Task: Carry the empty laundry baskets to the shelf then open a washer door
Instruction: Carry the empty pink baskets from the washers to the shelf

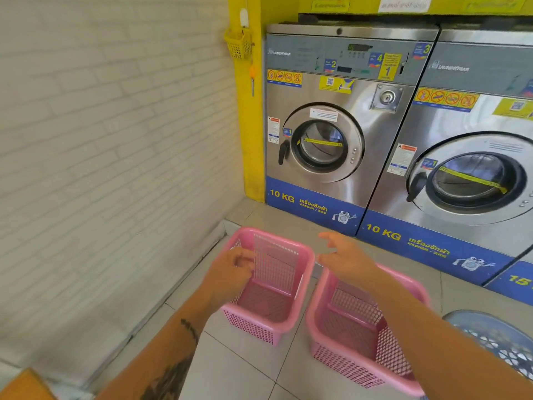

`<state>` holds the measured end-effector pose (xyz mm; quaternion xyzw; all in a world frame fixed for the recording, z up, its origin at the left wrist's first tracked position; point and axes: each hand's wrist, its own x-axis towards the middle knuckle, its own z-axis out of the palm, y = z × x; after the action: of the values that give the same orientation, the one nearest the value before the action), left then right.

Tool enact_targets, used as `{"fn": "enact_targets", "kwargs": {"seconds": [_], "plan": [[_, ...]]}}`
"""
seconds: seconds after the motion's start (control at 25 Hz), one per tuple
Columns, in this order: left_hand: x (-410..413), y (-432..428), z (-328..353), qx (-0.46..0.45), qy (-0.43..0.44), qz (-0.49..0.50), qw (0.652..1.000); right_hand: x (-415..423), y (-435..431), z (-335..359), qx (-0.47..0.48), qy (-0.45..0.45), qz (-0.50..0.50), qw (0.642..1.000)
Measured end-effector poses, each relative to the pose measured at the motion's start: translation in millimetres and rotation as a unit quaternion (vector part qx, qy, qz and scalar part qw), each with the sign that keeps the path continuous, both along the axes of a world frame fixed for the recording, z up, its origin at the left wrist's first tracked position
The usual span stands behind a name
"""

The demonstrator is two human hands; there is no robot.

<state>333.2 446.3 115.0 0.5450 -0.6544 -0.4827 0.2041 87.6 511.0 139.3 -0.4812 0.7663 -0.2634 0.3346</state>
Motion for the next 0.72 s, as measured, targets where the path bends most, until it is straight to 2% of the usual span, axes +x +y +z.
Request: {"fn": "enact_targets", "kwargs": {"seconds": [0.4,0.56,0.72], "plan": [[-27,-92,-65,0.049,-0.075,0.081,0.993,-58,-106,-92,0.108,-0.039,0.023,0.993],[-37,-132,-114,0.074,-0.094,0.100,0.988,-76,-136,-163,0.165,-0.062,0.039,0.984],[-34,-189,-181,0.103,-0.137,0.085,0.981,-66,-163,-212,0.225,-0.062,-0.012,0.972]]}}
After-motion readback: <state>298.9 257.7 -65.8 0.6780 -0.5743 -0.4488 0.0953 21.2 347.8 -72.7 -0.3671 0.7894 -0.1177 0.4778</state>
